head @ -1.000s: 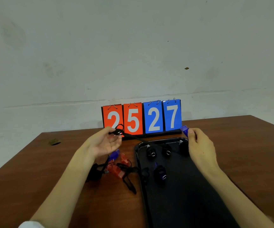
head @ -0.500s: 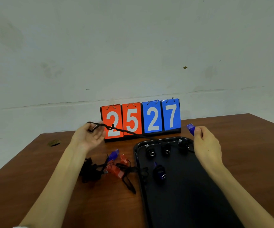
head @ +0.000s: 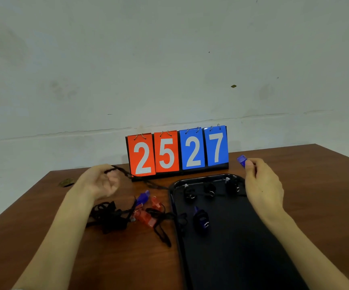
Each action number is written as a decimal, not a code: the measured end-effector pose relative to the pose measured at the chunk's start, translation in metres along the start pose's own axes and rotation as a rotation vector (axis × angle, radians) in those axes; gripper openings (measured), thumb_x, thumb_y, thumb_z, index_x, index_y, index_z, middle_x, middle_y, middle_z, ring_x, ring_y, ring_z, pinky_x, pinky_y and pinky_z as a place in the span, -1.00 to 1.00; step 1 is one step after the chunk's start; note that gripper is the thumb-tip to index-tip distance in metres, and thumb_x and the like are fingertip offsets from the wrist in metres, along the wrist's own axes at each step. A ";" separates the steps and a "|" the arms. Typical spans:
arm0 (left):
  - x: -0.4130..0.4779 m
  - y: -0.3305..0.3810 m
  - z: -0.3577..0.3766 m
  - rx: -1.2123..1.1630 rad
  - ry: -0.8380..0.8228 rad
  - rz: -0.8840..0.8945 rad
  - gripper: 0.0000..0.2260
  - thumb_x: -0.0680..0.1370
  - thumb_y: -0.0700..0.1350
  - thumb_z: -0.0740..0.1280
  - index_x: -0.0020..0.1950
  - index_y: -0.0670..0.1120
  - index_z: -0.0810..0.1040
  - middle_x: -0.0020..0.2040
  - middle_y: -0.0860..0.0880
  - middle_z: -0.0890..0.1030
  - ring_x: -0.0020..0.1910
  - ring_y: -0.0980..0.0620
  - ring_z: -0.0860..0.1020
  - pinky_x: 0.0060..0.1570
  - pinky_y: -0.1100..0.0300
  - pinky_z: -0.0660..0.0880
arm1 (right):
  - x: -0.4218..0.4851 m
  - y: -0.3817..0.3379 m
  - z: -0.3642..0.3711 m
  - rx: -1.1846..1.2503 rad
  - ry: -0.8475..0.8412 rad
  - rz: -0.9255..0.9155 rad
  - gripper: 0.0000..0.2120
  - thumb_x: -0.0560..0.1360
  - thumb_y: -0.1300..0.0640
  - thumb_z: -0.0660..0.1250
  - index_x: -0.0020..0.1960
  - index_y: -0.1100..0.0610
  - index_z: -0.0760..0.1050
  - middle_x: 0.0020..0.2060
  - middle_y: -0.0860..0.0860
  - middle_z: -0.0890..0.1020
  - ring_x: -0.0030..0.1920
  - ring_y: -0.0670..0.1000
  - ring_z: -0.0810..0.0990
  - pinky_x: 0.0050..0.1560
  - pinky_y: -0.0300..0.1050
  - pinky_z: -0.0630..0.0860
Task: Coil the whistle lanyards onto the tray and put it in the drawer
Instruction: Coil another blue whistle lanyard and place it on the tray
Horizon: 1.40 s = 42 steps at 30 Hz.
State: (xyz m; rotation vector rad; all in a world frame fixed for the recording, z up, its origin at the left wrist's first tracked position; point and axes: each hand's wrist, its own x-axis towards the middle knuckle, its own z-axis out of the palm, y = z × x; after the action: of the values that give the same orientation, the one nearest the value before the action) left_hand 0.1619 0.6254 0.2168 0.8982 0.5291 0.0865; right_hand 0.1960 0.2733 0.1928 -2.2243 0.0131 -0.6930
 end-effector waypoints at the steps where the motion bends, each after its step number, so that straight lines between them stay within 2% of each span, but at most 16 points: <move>1: -0.005 0.000 0.000 -0.145 -0.066 -0.071 -0.96 0.49 -0.26 0.19 -0.10 -0.19 0.42 -0.39 -0.02 0.49 -0.50 0.11 0.50 -0.53 0.27 0.52 | -0.002 0.000 0.001 0.055 -0.022 -0.021 -0.71 0.61 0.00 0.06 0.20 0.11 0.43 -0.10 0.01 0.55 -0.19 -0.05 0.50 -0.33 -0.18 0.33; 4: -0.004 -0.006 0.008 -0.170 -0.101 -0.098 -0.77 0.43 -0.21 0.27 0.07 -0.21 0.41 -0.14 -0.14 0.54 -0.13 0.05 0.55 -0.32 0.05 0.63 | -0.008 -0.009 0.005 0.425 -0.159 -0.026 -0.75 0.56 -0.03 0.18 0.15 0.07 0.46 -0.13 -0.07 0.59 -0.27 -0.18 0.50 -0.32 -0.27 0.42; 5: -0.004 -0.012 0.015 -0.063 -0.070 -0.077 -0.75 0.46 -0.15 0.28 0.10 -0.19 0.39 -0.11 -0.14 0.52 -0.12 0.04 0.52 -0.32 0.06 0.62 | -0.010 -0.013 0.005 0.575 -0.232 0.024 -0.75 0.55 -0.01 0.22 0.15 0.08 0.46 -0.15 -0.03 0.60 -0.34 -0.17 0.51 -0.37 -0.27 0.44; 7: -0.004 -0.026 0.032 0.364 0.052 0.083 -0.70 0.52 -0.08 0.27 0.18 -0.19 0.37 -0.11 -0.15 0.48 -0.22 0.00 0.48 -0.40 0.14 0.56 | -0.014 -0.022 0.004 0.815 -0.397 0.131 -0.76 0.53 0.08 0.27 0.18 0.10 0.46 -0.15 0.06 0.63 -0.37 -0.10 0.58 -0.40 -0.25 0.50; 9: -0.008 -0.046 0.053 0.752 0.086 0.321 -0.74 0.56 -0.12 0.27 0.21 -0.15 0.39 -0.16 -0.13 0.47 -0.30 0.01 0.47 -0.45 0.19 0.53 | -0.017 -0.027 0.005 0.933 -0.510 0.167 -0.74 0.50 0.16 0.31 0.18 0.12 0.46 -0.10 0.10 0.67 -0.19 0.01 0.68 -0.25 -0.19 0.61; 10: -0.014 -0.056 0.067 0.823 0.010 0.397 -0.79 0.56 -0.14 0.27 0.17 -0.15 0.42 -0.19 -0.11 0.49 -0.30 0.01 0.50 -0.39 0.20 0.56 | -0.019 -0.028 0.006 0.978 -0.545 0.170 -0.71 0.47 0.18 0.33 0.19 0.14 0.46 -0.08 0.11 0.68 -0.10 0.04 0.69 -0.16 -0.15 0.63; 12: -0.037 -0.078 0.095 0.843 -0.232 0.483 -0.86 0.58 -0.11 0.25 0.07 -0.15 0.49 -0.17 -0.09 0.57 -0.20 0.00 0.58 -0.15 0.19 0.59 | -0.023 -0.030 0.009 1.057 -0.573 0.179 -0.64 0.41 0.18 0.38 0.18 0.17 0.46 -0.05 0.12 0.69 -0.02 0.07 0.68 -0.06 -0.12 0.63; 14: -0.057 -0.098 0.117 0.790 -0.438 0.462 -0.80 0.59 -0.04 0.23 0.08 -0.14 0.49 -0.08 -0.08 0.62 -0.06 -0.02 0.61 0.01 0.16 0.56 | -0.025 -0.031 0.010 1.070 -0.534 0.173 -0.59 0.33 0.12 0.41 0.14 0.20 0.49 -0.05 0.12 0.69 -0.02 0.08 0.67 -0.04 -0.12 0.61; 16: -0.069 -0.112 0.127 0.728 -0.541 0.339 -0.75 0.58 0.01 0.23 0.15 -0.13 0.41 -0.05 -0.13 0.61 -0.06 -0.06 0.63 0.00 0.11 0.58 | -0.025 -0.032 0.009 1.033 -0.465 0.149 -0.58 0.30 0.04 0.41 0.10 0.20 0.52 -0.06 0.11 0.69 -0.04 0.06 0.66 -0.04 -0.10 0.57; 18: -0.073 -0.118 0.129 0.706 -0.615 0.218 -0.73 0.57 -0.02 0.27 0.18 -0.12 0.35 -0.14 -0.15 0.60 -0.19 -0.06 0.64 -0.12 0.13 0.58 | -0.024 -0.031 0.007 1.017 -0.425 0.153 -0.57 0.30 -0.01 0.38 0.10 0.18 0.51 -0.02 0.09 0.67 0.01 0.02 0.64 -0.01 -0.05 0.55; 23: -0.063 -0.099 0.119 0.837 -0.611 0.294 -0.85 0.52 -0.20 0.35 0.07 -0.13 0.49 -0.38 -0.03 0.58 -0.37 0.06 0.52 -0.28 0.24 0.46 | -0.024 -0.030 0.012 1.063 -0.444 0.226 -0.65 0.47 0.07 0.31 0.19 0.23 0.48 -0.03 0.13 0.67 -0.04 0.02 0.61 -0.10 -0.14 0.53; 28: -0.049 -0.088 0.104 1.002 -0.513 0.615 -0.98 0.52 -0.19 0.35 -0.07 -0.11 0.54 -0.41 0.00 0.60 -0.38 0.06 0.60 -0.11 0.18 0.54 | -0.024 -0.029 0.013 1.169 -0.488 0.237 -0.77 0.51 0.11 0.27 0.13 0.16 0.52 -0.08 0.02 0.68 -0.07 -0.07 0.61 -0.05 -0.16 0.51; 32: -0.043 -0.080 0.093 0.967 -0.568 0.490 -0.89 0.52 -0.10 0.36 -0.04 -0.13 0.56 -0.45 0.01 0.44 -0.55 0.11 0.31 -0.49 0.26 0.32 | -0.018 -0.026 0.009 1.294 -0.506 0.319 -0.80 0.49 0.06 0.25 0.05 0.13 0.51 -0.17 0.00 0.64 -0.03 -0.04 0.61 0.07 -0.10 0.49; 36: -0.043 -0.049 0.082 1.164 -0.543 0.437 -0.77 0.49 0.08 0.33 -0.03 -0.07 0.57 -0.50 0.02 0.37 -0.58 0.12 0.19 -0.56 0.30 0.14 | -0.015 -0.026 0.008 1.441 -0.509 0.392 -0.85 0.58 0.10 0.17 -0.03 0.17 0.43 -0.30 0.03 0.53 -0.16 0.00 0.62 0.12 -0.01 0.50; 39: -0.032 -0.032 0.059 1.579 -0.427 0.300 -0.62 0.54 0.22 0.14 0.02 -0.06 0.53 -0.47 0.02 0.46 -0.61 0.13 0.27 -0.59 0.31 0.21 | -0.015 -0.026 0.006 1.407 -0.520 0.391 -0.87 0.59 0.08 0.16 -0.02 0.14 0.39 -0.37 0.00 0.42 -0.41 -0.07 0.43 -0.18 -0.12 0.53; 42: -0.018 -0.045 0.037 1.873 -0.422 0.144 -0.76 0.57 0.13 0.20 0.18 0.08 0.42 -0.37 0.02 0.53 -0.56 0.16 0.37 -0.56 0.33 0.29 | -0.022 -0.029 0.006 1.310 -0.619 0.373 -0.84 0.54 0.06 0.22 0.05 0.14 0.42 -0.37 -0.02 0.39 -0.47 -0.12 0.28 -0.48 -0.27 0.35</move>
State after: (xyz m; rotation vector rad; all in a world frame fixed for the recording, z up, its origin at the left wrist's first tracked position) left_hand 0.1568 0.5655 0.2087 2.6894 -0.0136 -0.5663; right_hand 0.1741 0.3017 0.1993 -1.0154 -0.2542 0.2317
